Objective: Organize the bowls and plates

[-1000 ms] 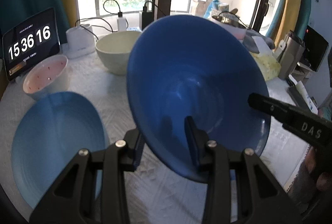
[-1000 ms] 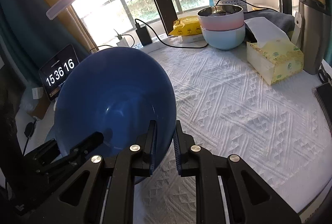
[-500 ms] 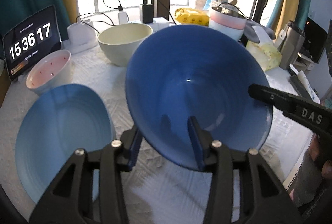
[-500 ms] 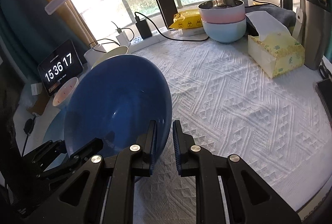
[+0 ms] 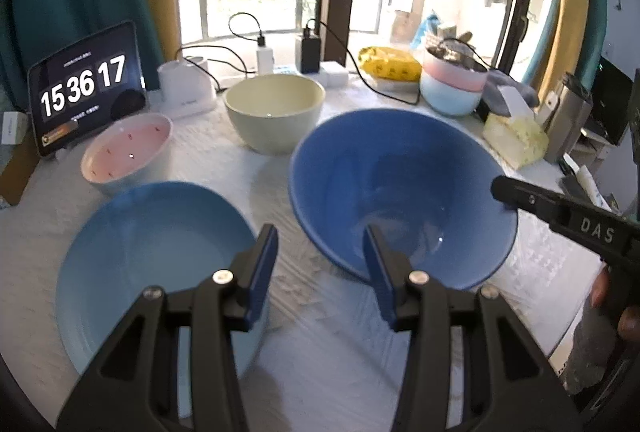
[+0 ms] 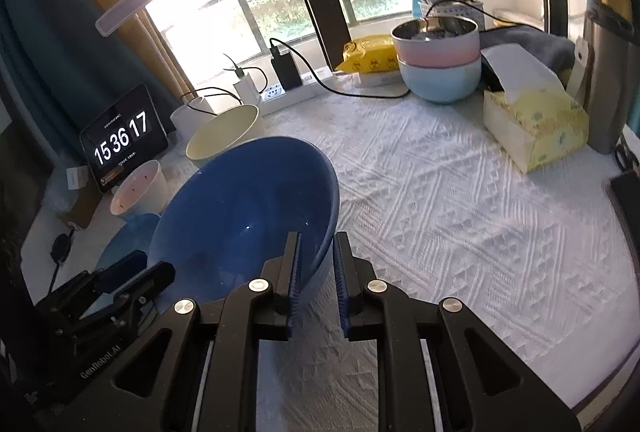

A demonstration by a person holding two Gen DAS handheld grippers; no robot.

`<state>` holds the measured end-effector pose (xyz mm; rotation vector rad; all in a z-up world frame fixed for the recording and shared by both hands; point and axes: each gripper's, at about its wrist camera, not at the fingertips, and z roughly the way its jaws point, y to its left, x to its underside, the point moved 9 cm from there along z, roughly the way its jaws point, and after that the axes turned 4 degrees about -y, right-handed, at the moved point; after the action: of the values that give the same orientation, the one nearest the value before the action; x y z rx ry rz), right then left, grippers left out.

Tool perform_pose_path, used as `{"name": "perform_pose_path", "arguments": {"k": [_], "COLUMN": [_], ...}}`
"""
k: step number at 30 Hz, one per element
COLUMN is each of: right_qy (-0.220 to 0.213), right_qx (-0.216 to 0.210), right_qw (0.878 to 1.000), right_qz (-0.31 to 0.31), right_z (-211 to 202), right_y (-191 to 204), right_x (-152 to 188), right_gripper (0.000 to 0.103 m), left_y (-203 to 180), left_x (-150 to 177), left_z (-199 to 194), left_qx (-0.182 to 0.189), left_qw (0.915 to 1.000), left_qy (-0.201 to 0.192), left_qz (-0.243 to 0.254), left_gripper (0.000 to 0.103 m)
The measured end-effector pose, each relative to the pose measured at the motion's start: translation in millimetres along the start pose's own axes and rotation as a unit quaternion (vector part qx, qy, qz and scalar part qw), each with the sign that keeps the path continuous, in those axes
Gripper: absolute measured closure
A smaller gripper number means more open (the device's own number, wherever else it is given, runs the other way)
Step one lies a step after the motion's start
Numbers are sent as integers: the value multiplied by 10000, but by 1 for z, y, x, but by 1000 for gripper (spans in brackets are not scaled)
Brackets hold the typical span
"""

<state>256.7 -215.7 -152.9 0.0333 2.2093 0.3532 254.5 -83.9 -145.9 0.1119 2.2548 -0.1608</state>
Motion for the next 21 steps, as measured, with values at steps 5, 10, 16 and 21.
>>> {"name": "perform_pose_path", "arguments": {"k": [5, 10, 16, 21], "right_qy": [-5, 47, 469, 737], "right_qx": [1, 2, 58, -22], "right_qw": [10000, 9999, 9987, 9972], "right_qz": [-43, -121, -189, -155], "right_z": [-1, 1, 13, 14], "right_y": [4, 9, 15, 25], "right_x": [-5, -10, 3, 22], "right_gripper": [85, 76, 60, 60], "left_y": [12, 20, 30, 31], "left_x": [-5, -13, -18, -19], "left_z": [-3, -6, 1, 5], "left_qx": [-74, -100, -96, -46], "left_qw": [9998, 9996, 9994, 9994], "left_qy": [-74, -154, -150, -101], "left_qz": [-152, -227, -312, -333], "left_gripper": [57, 57, 57, 57]}}
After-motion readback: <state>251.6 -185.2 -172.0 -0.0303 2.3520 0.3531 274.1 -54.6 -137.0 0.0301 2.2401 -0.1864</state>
